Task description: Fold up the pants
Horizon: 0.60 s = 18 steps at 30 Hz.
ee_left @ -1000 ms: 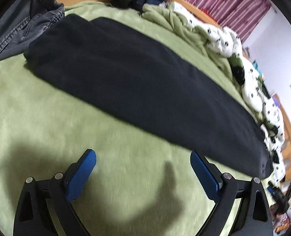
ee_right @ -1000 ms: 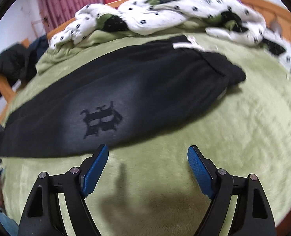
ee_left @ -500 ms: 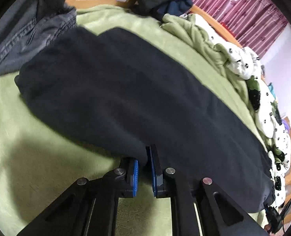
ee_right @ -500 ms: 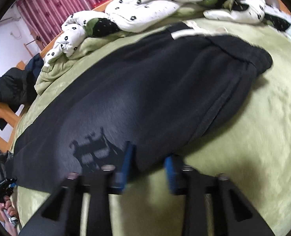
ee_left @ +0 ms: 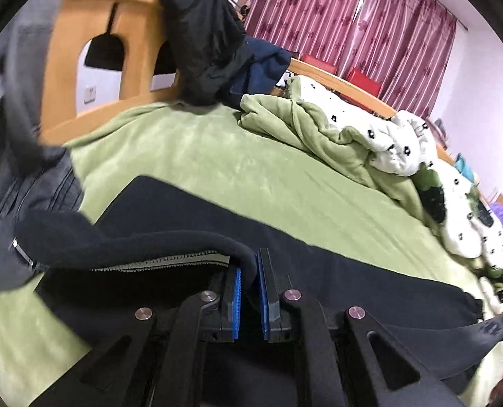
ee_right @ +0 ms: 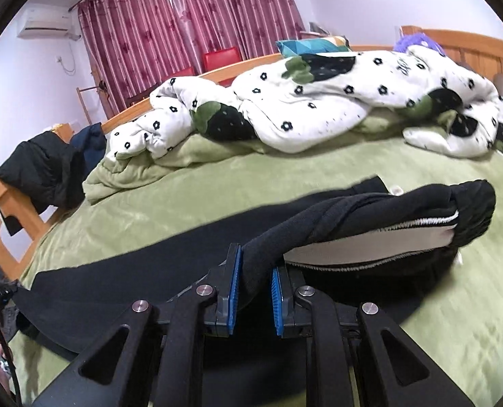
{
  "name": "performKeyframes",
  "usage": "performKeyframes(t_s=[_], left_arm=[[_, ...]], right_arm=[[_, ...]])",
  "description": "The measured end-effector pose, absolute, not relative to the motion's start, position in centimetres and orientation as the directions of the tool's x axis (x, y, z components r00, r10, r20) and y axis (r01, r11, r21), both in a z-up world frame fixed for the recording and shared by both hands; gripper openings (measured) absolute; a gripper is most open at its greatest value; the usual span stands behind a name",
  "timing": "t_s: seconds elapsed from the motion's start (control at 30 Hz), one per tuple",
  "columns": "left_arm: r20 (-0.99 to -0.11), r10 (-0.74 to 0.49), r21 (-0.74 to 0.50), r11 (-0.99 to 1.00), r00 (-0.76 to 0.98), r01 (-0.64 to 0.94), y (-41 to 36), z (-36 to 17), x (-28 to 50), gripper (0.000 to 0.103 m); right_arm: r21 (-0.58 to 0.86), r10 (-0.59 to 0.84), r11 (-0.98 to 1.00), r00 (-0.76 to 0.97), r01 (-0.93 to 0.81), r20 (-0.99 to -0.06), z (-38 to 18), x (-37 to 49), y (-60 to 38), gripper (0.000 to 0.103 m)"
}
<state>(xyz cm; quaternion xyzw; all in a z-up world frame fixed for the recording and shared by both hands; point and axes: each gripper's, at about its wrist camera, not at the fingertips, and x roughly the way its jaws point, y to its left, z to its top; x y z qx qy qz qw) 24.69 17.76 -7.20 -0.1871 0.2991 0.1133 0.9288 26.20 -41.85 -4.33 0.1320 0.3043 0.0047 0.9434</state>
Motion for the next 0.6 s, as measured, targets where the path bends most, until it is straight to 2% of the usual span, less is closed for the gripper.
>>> performKeyframes(t_s=[0.27,0.57,0.6], left_arm=[[-0.619,0.164,-0.215,0.905,0.768,-0.367,17.4,-10.9,30.3,0.009],[-0.660,0.165,-0.187,0.909,0.733,-0.373,17.5,-13.0,33.8,0.010],[-0.670,0.160,-0.185,0.910,0.725,-0.372,17.6,-13.0,34.0,0.012]], right_arm=[[0.214,0.039,0.970,0.792,0.116,-0.609,-8.1,32.1,-40.4,0.016],[0.190,-0.002,0.962,0.702,0.195,-0.712,-12.4,37.2,-40.2,0.015],[0.189,-0.002,0.961,0.688,0.202,-0.726,-12.6,37.6,-40.2,0.018]])
